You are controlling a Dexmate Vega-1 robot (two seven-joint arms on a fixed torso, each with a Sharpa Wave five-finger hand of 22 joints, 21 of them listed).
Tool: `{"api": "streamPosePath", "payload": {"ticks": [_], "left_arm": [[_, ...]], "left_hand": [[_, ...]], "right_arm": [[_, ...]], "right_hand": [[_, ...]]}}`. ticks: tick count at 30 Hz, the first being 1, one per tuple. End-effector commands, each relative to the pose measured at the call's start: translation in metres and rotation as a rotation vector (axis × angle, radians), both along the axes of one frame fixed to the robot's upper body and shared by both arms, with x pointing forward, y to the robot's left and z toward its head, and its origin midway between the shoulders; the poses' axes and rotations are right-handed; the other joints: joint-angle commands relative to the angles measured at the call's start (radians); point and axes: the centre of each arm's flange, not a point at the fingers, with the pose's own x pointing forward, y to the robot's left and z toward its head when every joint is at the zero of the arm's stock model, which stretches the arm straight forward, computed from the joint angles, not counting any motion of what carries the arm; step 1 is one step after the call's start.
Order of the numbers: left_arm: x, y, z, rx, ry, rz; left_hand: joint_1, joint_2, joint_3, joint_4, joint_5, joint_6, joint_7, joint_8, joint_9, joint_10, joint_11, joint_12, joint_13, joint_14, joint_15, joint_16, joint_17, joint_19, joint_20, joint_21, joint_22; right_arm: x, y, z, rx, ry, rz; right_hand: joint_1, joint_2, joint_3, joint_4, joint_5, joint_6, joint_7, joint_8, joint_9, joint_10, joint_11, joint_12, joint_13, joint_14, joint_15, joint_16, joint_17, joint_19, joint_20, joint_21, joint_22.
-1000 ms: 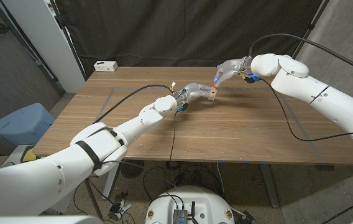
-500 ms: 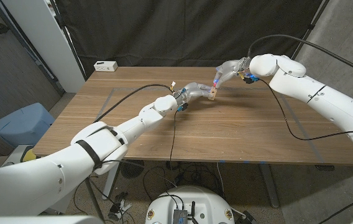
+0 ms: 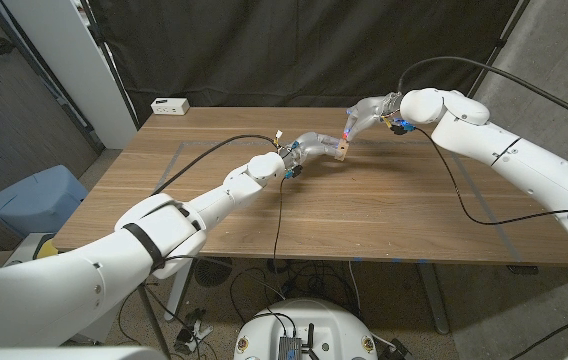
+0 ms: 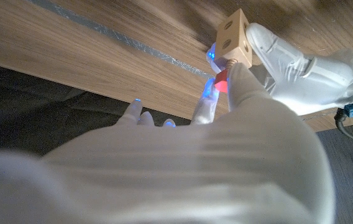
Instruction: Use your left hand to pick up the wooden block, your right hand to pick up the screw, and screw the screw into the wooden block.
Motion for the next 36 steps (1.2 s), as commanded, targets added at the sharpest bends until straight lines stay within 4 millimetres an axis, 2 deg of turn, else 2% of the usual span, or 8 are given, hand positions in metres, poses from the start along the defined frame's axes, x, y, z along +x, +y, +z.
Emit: {"api": "streamPosePath", "payload": {"ticks": [1,10,18,25,30,31,36], "left_arm": [[0.0002,-0.0004,-0.0006,0.002,0.002,-0.003],[-0.0008,0.0008,-0.0022,0.002,0.004,-0.002],[-0.0009,0.0015,-0.0033,0.002,0.008,-0.003],[-0.0005,0.0019,-0.0035,0.004,0.011,-0.002],[0.0000,0.0016,-0.0035,0.004,0.013,-0.003],[0.0001,0.0015,-0.0035,0.004,0.013,-0.004],[0.0009,0.0009,-0.0034,0.003,0.016,-0.003]], "left_hand": [[-0.010,0.018,0.017,0.010,0.004,0.012,0.001,0.005,0.002,0.006,0.000,0.006,0.003,-0.005,-0.038,-0.002,0.003,-0.007,-0.001,0.007,0.003],[-0.010,0.018,0.017,0.010,0.005,0.012,-0.001,0.005,0.002,0.007,0.000,0.006,0.004,-0.004,-0.039,-0.002,0.002,-0.008,0.000,0.007,0.003],[-0.010,0.018,0.017,0.010,0.004,0.011,-0.001,0.005,0.002,0.007,0.000,0.006,0.003,-0.005,-0.037,-0.002,0.002,-0.007,-0.001,0.007,0.003],[-0.010,0.019,0.017,0.010,0.004,0.011,0.000,0.005,0.002,0.006,0.000,0.006,0.003,-0.005,-0.036,-0.001,0.003,-0.008,-0.001,0.007,0.003],[-0.011,0.018,0.017,0.011,0.005,0.012,0.000,0.006,0.002,0.006,0.000,0.006,0.003,-0.005,-0.036,-0.002,0.002,-0.007,-0.001,0.008,0.003],[-0.011,0.019,0.018,0.011,0.005,0.011,0.001,0.005,0.002,0.005,0.000,0.006,0.003,-0.006,-0.035,-0.002,0.003,-0.007,-0.001,0.007,0.003],[-0.011,0.019,0.018,0.011,0.005,0.011,0.000,0.006,0.002,0.005,0.000,0.006,0.004,-0.005,-0.036,-0.002,0.003,-0.008,0.000,0.007,0.003]], "right_arm": [[0.0008,0.0000,-0.0023,0.011,-0.006,-0.006],[-0.0005,-0.0001,-0.0037,0.023,-0.022,-0.020],[0.0002,0.0014,-0.0061,0.007,-0.023,-0.040],[-0.0003,0.0022,-0.0072,-0.018,-0.039,-0.067],[-0.0010,0.0045,-0.0084,-0.051,-0.054,-0.096],[-0.0012,0.0052,-0.0089,-0.058,-0.058,-0.103],[-0.0011,0.0063,-0.0102,-0.077,-0.051,-0.116]], "right_hand": [[0.012,-0.001,0.005,0.006,-0.006,0.019,-0.002,0.011,0.004,0.022,0.001,0.010,0.004,0.013,0.001,0.009,0.003,0.012,0.001,0.006,0.002],[0.001,-0.005,-0.004,0.014,-0.010,0.087,0.002,0.045,0.010,0.065,-0.008,0.016,0.003,0.049,-0.014,0.018,0.004,0.035,-0.007,0.010,0.003],[-0.028,-0.019,-0.021,0.025,-0.014,0.110,0.008,0.060,0.013,0.090,-0.010,0.018,0.003,0.065,-0.019,0.021,0.005,0.040,-0.008,0.009,0.003],[-0.085,-0.035,-0.048,0.046,-0.017,0.136,0.020,0.074,0.014,0.115,-0.011,0.019,0.003,0.085,-0.025,0.025,0.007,0.045,-0.011,0.007,0.004],[-0.150,-0.051,-0.077,0.068,-0.018,0.155,0.038,0.096,0.029,0.128,-0.010,0.015,0.003,0.089,-0.025,0.023,0.010,0.044,-0.011,0.005,0.005],[-0.182,-0.058,-0.092,0.079,-0.017,0.163,0.048,0.107,0.039,0.136,-0.005,0.013,0.003,0.091,-0.023,0.022,0.011,0.042,-0.013,0.003,0.005],[-0.232,-0.068,-0.114,0.094,-0.016,0.173,0.059,0.127,0.057,0.150,0.001,0.012,0.004,0.097,-0.028,0.022,0.013,0.038,-0.016,0.001,0.006]]}}
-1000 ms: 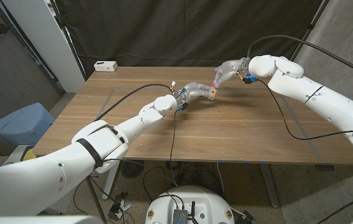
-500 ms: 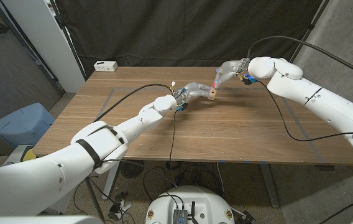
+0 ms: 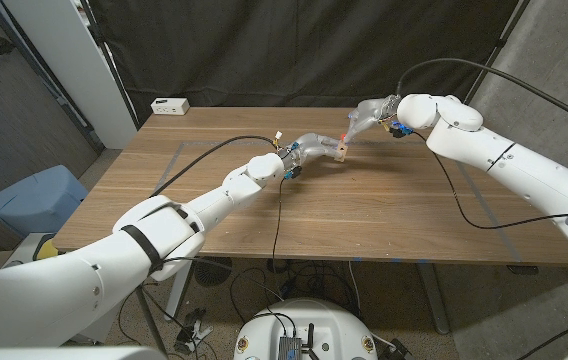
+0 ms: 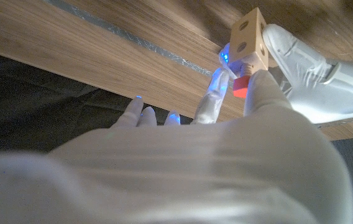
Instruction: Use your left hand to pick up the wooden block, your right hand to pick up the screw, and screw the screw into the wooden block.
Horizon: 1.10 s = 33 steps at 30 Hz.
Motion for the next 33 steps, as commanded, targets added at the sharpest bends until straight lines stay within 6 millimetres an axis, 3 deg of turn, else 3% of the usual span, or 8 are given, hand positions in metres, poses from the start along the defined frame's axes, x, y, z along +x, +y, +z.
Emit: {"api": "streamPosePath", "payload": {"ticks": [1,3,6,9,13,19,25,33], "left_arm": [[0.0017,-0.0002,-0.0001,-0.002,0.007,0.001],[0.0019,-0.0001,0.0000,-0.001,0.007,0.001],[0.0021,-0.0004,0.0002,0.000,0.008,0.001],[0.0024,-0.0012,0.0003,0.000,0.009,-0.002],[0.0025,-0.0020,0.0002,0.000,0.010,-0.004],[0.0025,-0.0022,0.0000,0.000,0.010,-0.004],[0.0029,-0.0019,-0.0005,0.000,0.013,-0.004],[0.0045,-0.0018,0.0000,0.003,0.016,-0.002]], "left_hand": [[-0.011,0.020,0.018,0.011,0.007,0.011,0.000,0.005,0.003,0.007,-0.002,0.008,0.004,-0.006,-0.035,-0.002,0.003,-0.008,0.000,0.007,0.003],[-0.011,0.020,0.019,0.011,0.007,0.013,0.000,0.006,0.003,0.008,-0.002,0.008,0.004,-0.006,-0.035,-0.002,0.002,-0.008,0.000,0.007,0.003],[-0.011,0.021,0.019,0.012,0.007,0.011,0.000,0.006,0.003,0.007,-0.002,0.008,0.004,-0.005,-0.036,-0.002,0.002,-0.008,0.000,0.007,0.003],[-0.012,0.020,0.019,0.012,0.007,0.013,0.000,0.006,0.003,0.007,-0.002,0.008,0.004,-0.005,-0.036,-0.002,0.002,-0.009,0.000,0.007,0.003],[-0.012,0.021,0.020,0.012,0.007,0.010,0.001,0.005,0.003,0.007,-0.002,0.008,0.004,-0.005,-0.036,-0.002,0.002,-0.009,0.000,0.007,0.003],[-0.012,0.022,0.021,0.012,0.008,0.010,-0.001,0.005,0.003,0.008,-0.002,0.008,0.004,-0.006,-0.036,-0.003,0.002,-0.009,0.000,0.007,0.003],[-0.012,0.022,0.022,0.012,0.008,0.011,0.001,0.006,0.003,0.007,-0.001,0.008,0.004,-0.005,-0.036,-0.003,0.002,-0.009,0.000,0.007,0.003],[-0.012,0.023,0.024,0.012,0.009,0.011,0.000,0.006,0.003,0.007,-0.002,0.008,0.003,-0.005,-0.035,-0.003,0.001,-0.009,-0.001,0.007,0.003]], "right_arm": [[-0.0010,0.0040,-0.0024,-0.055,-0.006,-0.046],[-0.0010,0.0043,-0.0025,-0.062,-0.004,-0.051],[-0.0010,0.0051,-0.0023,-0.072,0.002,-0.062],[-0.0011,0.0059,-0.0023,-0.077,0.006,-0.072],[-0.0011,0.0069,-0.0023,-0.082,0.016,-0.083],[-0.0012,0.0064,-0.0033,-0.076,0.018,-0.082],[-0.0031,0.0063,-0.0052,-0.060,0.024,-0.064],[-0.0075,0.0035,-0.0023,-0.034,0.016,-0.030]], "right_hand": [[-0.050,-0.008,-0.022,0.013,0.000,0.008,0.012,0.018,0.020,0.017,0.008,-0.004,0.004,0.008,0.002,0.002,0.006,0.000,-0.008,-0.007,0.003],[-0.082,-0.014,-0.036,0.023,0.002,-0.006,0.024,0.024,0.032,0.018,0.021,-0.008,0.004,0.004,0.005,-0.001,0.007,-0.008,-0.010,-0.010,0.004],[-0.154,-0.021,-0.070,0.045,0.009,-0.037,0.039,0.038,0.062,0.011,0.062,-0.019,0.006,-0.007,0.010,-0.007,0.010,-0.026,-0.012,-0.014,0.005],[-0.181,-0.024,-0.083,0.054,0.013,-0.046,0.047,0.044,0.073,0.008,0.081,-0.023,0.007,-0.013,0.013,-0.009,0.011,-0.033,-0.013,-0.015,0.005],[-0.241,-0.031,-0.116,0.070,0.024,-0.103,0.083,0.051,0.106,-0.003,0.122,-0.030,0.009,-0.021,0.024,-0.012,0.013,-0.042,-0.012,-0.014,0.005],[-0.288,-0.030,-0.143,0.082,0.037,-0.159,0.111,0.061,0.139,-0.022,0.148,-0.036,0.012,-0.036,0.038,-0.017,0.015,-0.054,-0.010,-0.014,0.005],[-0.309,-0.018,-0.156,0.085,0.049,-0.238,0.135,0.058,0.167,-0.044,0.159,-0.040,0.014,-0.048,0.047,-0.019,0.018,-0.066,0.000,-0.015,0.004],[-0.256,0.022,-0.130,0.057,0.052,-0.326,0.131,0.042,0.170,-0.081,0.170,-0.043,0.015,-0.067,0.062,-0.025,0.014,-0.081,0.015,-0.015,0.004]]}}
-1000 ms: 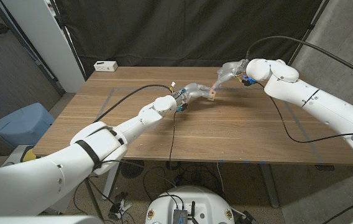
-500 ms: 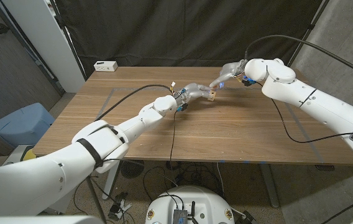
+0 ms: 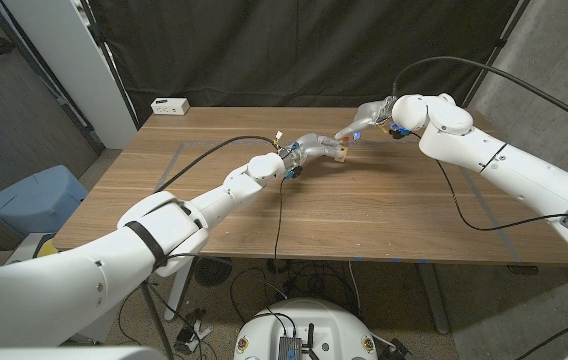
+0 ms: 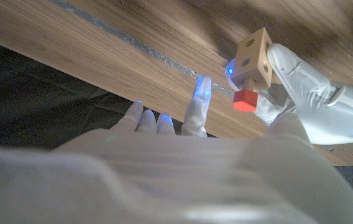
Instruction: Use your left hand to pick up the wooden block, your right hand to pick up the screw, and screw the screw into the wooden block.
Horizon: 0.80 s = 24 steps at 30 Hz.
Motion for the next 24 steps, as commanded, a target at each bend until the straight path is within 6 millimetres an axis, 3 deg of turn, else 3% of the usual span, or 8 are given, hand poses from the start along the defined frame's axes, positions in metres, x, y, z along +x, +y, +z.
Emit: {"api": "streamPosePath", "payload": {"ticks": [1,4,10,15,22,24], "left_arm": [[0.002,0.000,0.000,0.003,0.004,0.002],[0.003,0.000,0.001,0.003,0.004,0.005],[0.004,0.001,0.001,0.003,0.009,0.007],[0.005,-0.001,0.001,0.006,0.010,0.008],[0.006,-0.003,0.003,0.013,0.013,0.011],[0.006,-0.003,0.003,0.013,0.016,0.012]], "left_hand": [[-0.010,0.025,0.021,0.015,0.007,0.010,0.000,0.007,0.002,0.006,0.002,0.006,0.004,-0.004,-0.035,-0.003,0.002,-0.003,0.005,0.007,0.003],[-0.011,0.025,0.021,0.015,0.007,0.009,0.000,0.007,0.002,0.007,0.002,0.006,0.004,-0.005,-0.036,-0.004,0.002,-0.003,0.005,0.007,0.003],[-0.010,0.025,0.022,0.014,0.008,0.010,0.001,0.007,0.002,0.006,0.002,0.006,0.004,-0.004,-0.036,-0.004,0.001,-0.003,0.005,0.007,0.003],[-0.010,0.025,0.022,0.014,0.008,0.008,-0.001,0.006,0.002,0.006,0.002,0.006,0.004,-0.005,-0.036,-0.004,0.002,-0.003,0.005,0.007,0.003],[-0.010,0.025,0.022,0.014,0.008,0.007,0.001,0.006,0.002,0.006,0.002,0.006,0.004,-0.005,-0.036,-0.004,0.002,-0.003,0.005,0.007,0.003],[-0.009,0.024,0.022,0.014,0.008,0.008,0.001,0.006,0.002,0.006,0.002,0.006,0.004,-0.005,-0.037,-0.004,0.002,-0.003,0.005,0.007,0.003]], "right_arm": [[-0.005,-0.003,0.002,0.036,-0.001,0.045],[-0.007,-0.004,0.004,0.037,0.004,0.058],[-0.008,-0.005,0.009,0.049,0.037,0.098],[-0.009,-0.006,0.012,0.054,0.055,0.126],[-0.012,-0.004,0.015,0.053,0.051,0.149],[-0.012,-0.003,0.016,0.049,0.044,0.148]], "right_hand": [[0.035,0.028,0.019,-0.022,-0.001,-0.045,-0.008,-0.018,-0.007,-0.023,0.002,-0.001,0.003,-0.015,0.010,-0.003,-0.001,-0.010,0.010,-0.002,0.004],[0.055,0.042,0.031,-0.032,-0.006,-0.065,-0.010,-0.027,-0.014,-0.029,0.005,0.000,0.004,-0.020,0.010,-0.004,-0.003,-0.015,0.012,-0.003,0.003],[0.134,0.076,0.076,-0.083,-0.038,-0.138,-0.009,-0.074,-0.050,-0.069,0.017,0.000,0.005,-0.046,0.012,-0.010,-0.008,-0.036,0.023,-0.004,0.003],[0.171,0.087,0.100,-0.111,-0.044,-0.186,-0.001,-0.111,-0.074,-0.105,0.025,-0.001,0.005,-0.070,0.013,-0.014,-0.010,-0.051,0.028,-0.005,0.002],[0.201,0.096,0.119,-0.131,-0.041,-0.210,-0.004,-0.133,-0.089,-0.124,0.031,0.001,0.006,-0.084,0.011,-0.015,-0.011,-0.054,0.030,-0.004,0.002],[0.229,0.101,0.136,-0.146,-0.040,-0.186,-0.028,-0.131,-0.100,-0.124,0.031,0.006,0.006,-0.087,0.011,-0.013,-0.011,-0.052,0.031,-0.002,0.001]]}}
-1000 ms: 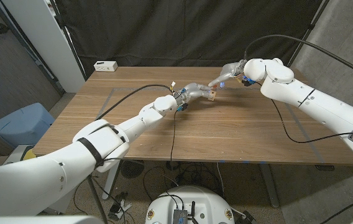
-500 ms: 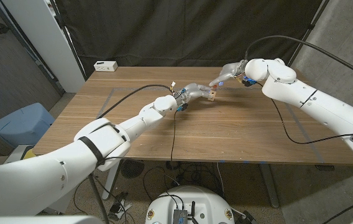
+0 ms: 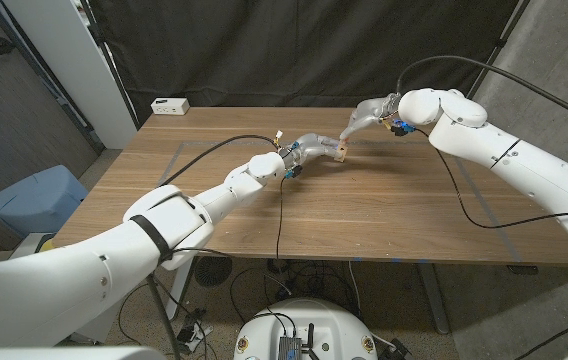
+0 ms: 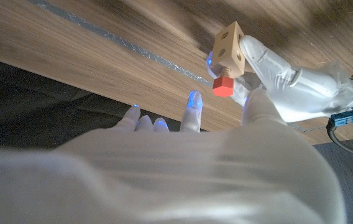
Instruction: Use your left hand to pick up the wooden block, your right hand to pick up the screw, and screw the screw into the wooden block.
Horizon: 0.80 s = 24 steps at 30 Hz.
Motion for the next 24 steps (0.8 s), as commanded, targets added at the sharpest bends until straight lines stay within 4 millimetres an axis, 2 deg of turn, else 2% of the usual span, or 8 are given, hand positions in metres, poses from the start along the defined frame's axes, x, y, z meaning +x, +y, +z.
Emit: {"api": "streamPosePath", "payload": {"ticks": [1,3,10,13,24], "left_arm": [[0.002,-0.003,0.002,0.009,0.007,0.005],[0.002,-0.004,0.002,0.009,0.009,0.005],[0.002,-0.006,0.002,0.015,0.012,0.004],[0.002,-0.006,0.002,0.015,0.011,0.005],[0.002,-0.008,0.003,0.019,0.011,0.003]], "left_hand": [[-0.011,0.022,0.022,0.013,0.004,0.009,0.000,0.005,0.002,0.008,0.000,0.008,0.006,-0.005,-0.037,0.000,0.004,-0.003,0.005,0.007,0.003],[-0.011,0.022,0.023,0.013,0.004,0.010,-0.001,0.005,0.002,0.008,0.000,0.007,0.005,-0.005,-0.037,0.000,0.004,-0.003,0.005,0.008,0.003],[-0.012,0.021,0.022,0.013,0.004,0.008,-0.002,0.005,0.002,0.009,0.000,0.008,0.006,-0.005,-0.038,0.001,0.004,-0.003,0.005,0.008,0.003],[-0.012,0.022,0.022,0.014,0.004,0.009,0.000,0.005,0.002,0.010,0.000,0.009,0.006,-0.005,-0.038,0.001,0.004,-0.003,0.005,0.008,0.003],[-0.012,0.023,0.022,0.014,0.004,0.008,0.001,0.004,0.001,0.009,0.000,0.009,0.006,-0.006,-0.037,0.001,0.005,-0.003,0.005,0.008,0.003]], "right_arm": [[-0.003,0.002,0.006,0.004,-0.003,0.040],[-0.003,0.003,0.006,0.003,-0.006,0.041],[0.002,0.004,0.005,0.000,-0.008,0.040],[0.005,0.004,0.004,-0.002,-0.010,0.035],[0.012,0.000,0.000,0.010,0.000,0.023]], "right_hand": [[0.048,0.009,0.023,-0.024,-0.002,0.027,-0.030,-0.001,-0.013,-0.005,0.005,0.008,0.001,-0.008,0.001,0.003,0.001,-0.004,0.005,0.003,0.001],[0.068,0.008,0.033,-0.033,-0.006,0.050,-0.048,0.002,-0.022,-0.003,0.003,0.011,0.001,-0.005,0.001,0.006,0.001,-0.001,0.006,0.005,0.001],[0.101,0.006,0.049,-0.041,-0.010,0.075,-0.068,0.002,-0.035,0.005,-0.003,0.016,0.001,0.004,-0.001,0.011,0.000,0.017,0.004,0.010,0.001],[0.123,0.005,0.059,-0.044,-0.009,0.085,-0.086,0.000,-0.043,0.010,-0.012,0.019,0.000,0.014,-0.002,0.015,0.000,0.027,0.000,0.013,0.001],[0.169,0.002,0.080,-0.047,-0.007,0.117,-0.104,0.000,-0.060,0.022,-0.029,0.023,-0.001,0.030,-0.003,0.019,-0.001,0.044,-0.007,0.015,0.000]]}}
